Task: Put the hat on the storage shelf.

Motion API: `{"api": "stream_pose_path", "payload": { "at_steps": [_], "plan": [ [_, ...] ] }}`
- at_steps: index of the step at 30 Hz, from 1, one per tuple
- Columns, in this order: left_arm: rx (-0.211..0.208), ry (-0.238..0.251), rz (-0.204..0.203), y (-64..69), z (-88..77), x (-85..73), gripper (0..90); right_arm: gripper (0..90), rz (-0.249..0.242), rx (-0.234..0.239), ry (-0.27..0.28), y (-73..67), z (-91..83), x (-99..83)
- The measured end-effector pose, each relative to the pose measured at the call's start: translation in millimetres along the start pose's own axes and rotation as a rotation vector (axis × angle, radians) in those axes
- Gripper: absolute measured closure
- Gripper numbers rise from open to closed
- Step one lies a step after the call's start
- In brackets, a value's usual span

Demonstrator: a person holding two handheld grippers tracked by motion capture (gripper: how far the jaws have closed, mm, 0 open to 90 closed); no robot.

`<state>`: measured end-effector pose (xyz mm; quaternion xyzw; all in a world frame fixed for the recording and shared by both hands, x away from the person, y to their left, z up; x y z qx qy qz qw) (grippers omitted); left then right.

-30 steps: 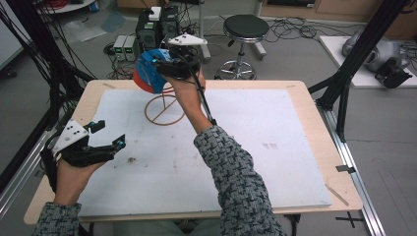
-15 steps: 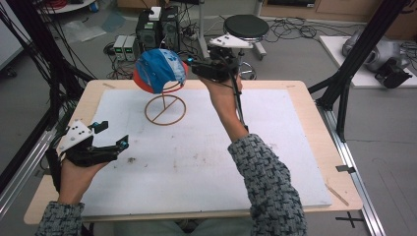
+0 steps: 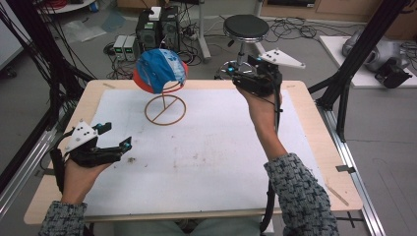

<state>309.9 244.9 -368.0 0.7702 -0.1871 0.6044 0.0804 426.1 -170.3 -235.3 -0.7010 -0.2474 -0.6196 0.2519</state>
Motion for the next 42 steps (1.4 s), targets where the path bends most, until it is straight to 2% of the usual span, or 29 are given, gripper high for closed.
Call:
{"api": "stream_pose_path", "payload": {
  "at_steps": [7, 12, 18, 28, 33, 42],
  "plan": [
    [0.003, -0.006, 0.000, -0.4, 0.2, -0.9, 16.8, 26.5, 0.016, -0.041, 0.023, 15.9, -38.7, -9.3],
    [0.003, -0.008, -0.001, 0.1, 0.7, -1.2, 16.8, 26.4, 0.042, -0.049, 0.027, 22.6, -59.2, -24.7],
    [0.007, -0.009, 0.001, 0.1, 0.4, -2.0, 16.8, 26.4, 0.074, -0.062, 0.030, 28.3, -79.8, -46.8],
    [0.016, -0.012, -0.004, -3.0, 1.0, -3.7, 16.8, 26.1, 0.093, -0.086, 0.045, 30.7, -116.7, -76.3],
    [0.019, -0.013, -0.008, -3.9, 1.4, -4.4, 16.8, 26.0, 0.097, -0.099, 0.042, 29.7, -130.1, -94.4],
    [0.028, -0.027, -0.013, -5.3, 4.0, -8.7, 16.8, 25.5, 0.095, -0.120, 0.010, 29.0, -142.3, -127.0]
  ]
}}
Point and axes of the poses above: each handheld gripper's, and its own axes: z roughly forward along the jaws, x roughly out of its top, y roughly to its right, the point moved 3 cm from there along z, roughly forward along the jaws, and after that the axes turned 10 degrees about x, right-handed, at the moved point
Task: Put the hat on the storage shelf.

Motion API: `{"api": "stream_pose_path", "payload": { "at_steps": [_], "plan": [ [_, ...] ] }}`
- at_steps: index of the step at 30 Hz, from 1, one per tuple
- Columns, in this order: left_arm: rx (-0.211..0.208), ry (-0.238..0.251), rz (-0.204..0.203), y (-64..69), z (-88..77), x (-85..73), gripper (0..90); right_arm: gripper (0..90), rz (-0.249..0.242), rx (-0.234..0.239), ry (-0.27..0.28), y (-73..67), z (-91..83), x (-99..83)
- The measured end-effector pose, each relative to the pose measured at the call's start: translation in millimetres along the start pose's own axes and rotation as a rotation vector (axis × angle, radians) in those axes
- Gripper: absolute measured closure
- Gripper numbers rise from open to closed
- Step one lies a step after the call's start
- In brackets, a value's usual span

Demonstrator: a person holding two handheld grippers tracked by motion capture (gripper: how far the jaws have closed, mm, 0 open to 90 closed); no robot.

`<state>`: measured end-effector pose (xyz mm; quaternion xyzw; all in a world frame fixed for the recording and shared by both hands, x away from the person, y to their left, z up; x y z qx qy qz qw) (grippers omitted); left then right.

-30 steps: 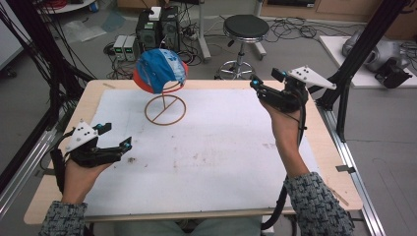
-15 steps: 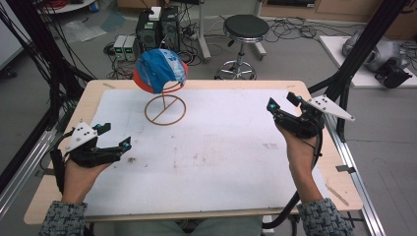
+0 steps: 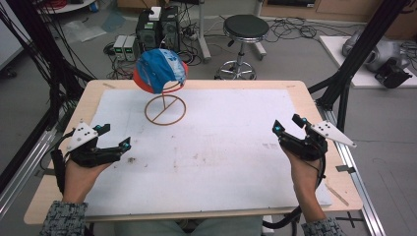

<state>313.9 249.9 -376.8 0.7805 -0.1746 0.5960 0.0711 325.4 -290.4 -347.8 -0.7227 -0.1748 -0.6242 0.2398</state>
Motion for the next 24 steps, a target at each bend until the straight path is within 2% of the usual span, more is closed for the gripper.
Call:
{"api": "stream_pose_path", "payload": {
  "at_steps": [10, 13, 17, 24],
  "plan": [
    [0.013, -0.012, -0.010, -4.0, 1.9, -4.7, 16.8, 24.2, 0.011, -0.002, -0.026, 2.0, -6.9, -42.2],
    [0.012, -0.013, -0.009, -3.5, 3.0, -5.3, 16.8, 24.0, 0.005, 0.000, -0.056, 1.3, -5.6, -52.9],
    [0.011, -0.017, -0.005, -3.5, 3.5, -6.0, 16.8, 24.0, -0.009, -0.003, -0.072, 1.9, -4.3, -58.6],
    [0.017, -0.026, -0.011, -5.6, 6.0, -9.4, 16.8, 23.6, 0.008, -0.008, -0.085, 5.2, -5.9, -64.8]
  ]
}}
Point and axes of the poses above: each handheld gripper's, and its own axes: z roughly forward along the jaws, x roughly out of its top, y roughly to its right, the point moved 3 cm from there along z, roughly forward along the jaws, and after that the axes turned 10 degrees about x, right-handed, at the moved point
